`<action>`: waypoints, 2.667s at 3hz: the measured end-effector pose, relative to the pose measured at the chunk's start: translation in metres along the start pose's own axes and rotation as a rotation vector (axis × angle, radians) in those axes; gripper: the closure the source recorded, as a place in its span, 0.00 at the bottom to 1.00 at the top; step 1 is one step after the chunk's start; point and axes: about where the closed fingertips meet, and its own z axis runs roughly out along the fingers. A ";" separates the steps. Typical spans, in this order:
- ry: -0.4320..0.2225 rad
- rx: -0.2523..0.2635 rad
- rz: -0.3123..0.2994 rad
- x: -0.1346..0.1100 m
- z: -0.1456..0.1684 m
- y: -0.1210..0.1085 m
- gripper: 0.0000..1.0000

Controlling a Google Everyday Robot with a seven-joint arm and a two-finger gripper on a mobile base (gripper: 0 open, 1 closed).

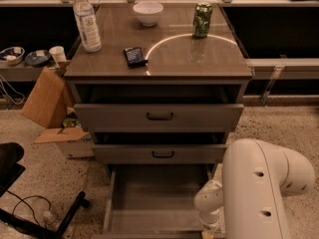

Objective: Open bottom drawer

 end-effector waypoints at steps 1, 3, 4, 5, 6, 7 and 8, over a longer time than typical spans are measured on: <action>0.024 -0.023 0.006 0.008 0.005 0.008 0.99; 0.032 -0.031 0.008 0.007 0.004 0.011 0.55; 0.032 -0.031 0.008 0.007 0.004 0.011 0.31; 0.032 -0.031 0.008 0.007 0.004 0.011 0.07; 0.032 -0.031 0.008 0.007 0.004 0.011 0.00; 0.032 -0.031 0.008 0.007 0.004 0.011 0.00; 0.034 -0.015 0.015 0.010 -0.006 0.013 0.00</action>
Offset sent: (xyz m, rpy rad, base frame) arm -0.3992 -0.1714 0.0168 -0.0620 0.7299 -0.3798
